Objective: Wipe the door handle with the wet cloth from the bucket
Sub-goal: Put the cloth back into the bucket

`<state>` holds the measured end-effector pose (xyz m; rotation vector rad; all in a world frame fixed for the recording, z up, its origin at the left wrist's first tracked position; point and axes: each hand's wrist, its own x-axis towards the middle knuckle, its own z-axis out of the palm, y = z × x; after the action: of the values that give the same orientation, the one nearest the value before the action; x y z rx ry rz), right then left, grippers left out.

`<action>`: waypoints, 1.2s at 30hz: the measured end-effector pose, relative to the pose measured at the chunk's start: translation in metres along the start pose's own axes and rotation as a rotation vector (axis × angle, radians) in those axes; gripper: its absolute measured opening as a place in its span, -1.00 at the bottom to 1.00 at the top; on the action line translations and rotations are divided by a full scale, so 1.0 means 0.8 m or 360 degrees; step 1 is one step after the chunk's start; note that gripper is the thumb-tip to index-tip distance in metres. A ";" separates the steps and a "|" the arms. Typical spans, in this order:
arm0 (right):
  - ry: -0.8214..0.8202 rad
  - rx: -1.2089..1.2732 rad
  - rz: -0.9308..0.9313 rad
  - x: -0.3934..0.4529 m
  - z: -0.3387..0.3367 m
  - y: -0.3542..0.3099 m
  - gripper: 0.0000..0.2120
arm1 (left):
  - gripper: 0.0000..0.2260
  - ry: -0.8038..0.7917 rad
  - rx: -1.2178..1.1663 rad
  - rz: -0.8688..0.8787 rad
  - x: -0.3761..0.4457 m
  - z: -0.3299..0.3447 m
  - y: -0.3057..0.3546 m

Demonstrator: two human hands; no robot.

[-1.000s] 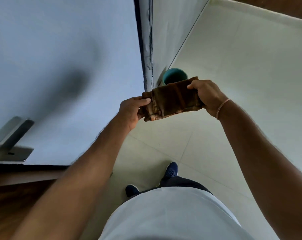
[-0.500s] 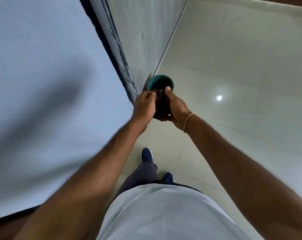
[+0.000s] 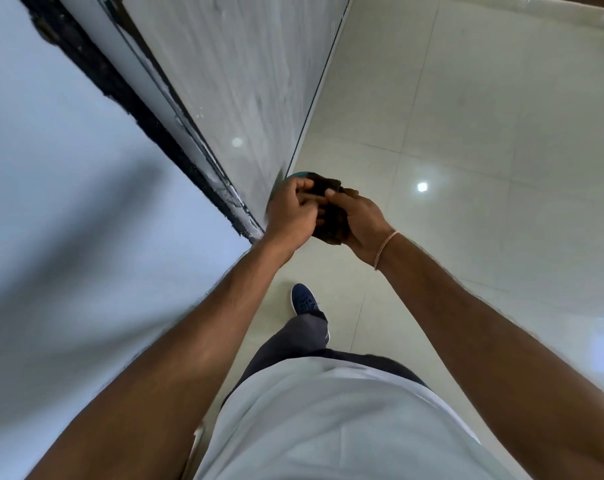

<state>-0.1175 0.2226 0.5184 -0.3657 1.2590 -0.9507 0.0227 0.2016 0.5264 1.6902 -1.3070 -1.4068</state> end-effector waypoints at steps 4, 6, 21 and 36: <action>0.0200 -0.0088 -0.0001 0.068 0.006 -0.043 -0.77 | -0.79 0.0209 0.0060 -0.0009 0.074 -0.013 0.023; 0.0238 -0.0255 -0.0050 0.090 0.007 -0.063 -0.81 | -0.85 0.0370 0.0229 -0.0083 0.107 -0.019 0.029; 0.0000 -0.1607 -0.0270 0.298 -0.066 -0.139 -0.76 | -0.52 0.0109 -0.0084 -0.0830 0.287 0.036 0.018; -0.0152 -0.2291 -0.0235 0.670 -0.133 0.097 -0.66 | -0.61 0.0395 0.0619 -0.0544 0.468 0.147 -0.334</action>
<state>-0.1810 -0.1177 0.0888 -1.5978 1.6662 0.0331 -0.0165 -0.0306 0.1143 2.3566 -1.2479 -1.1137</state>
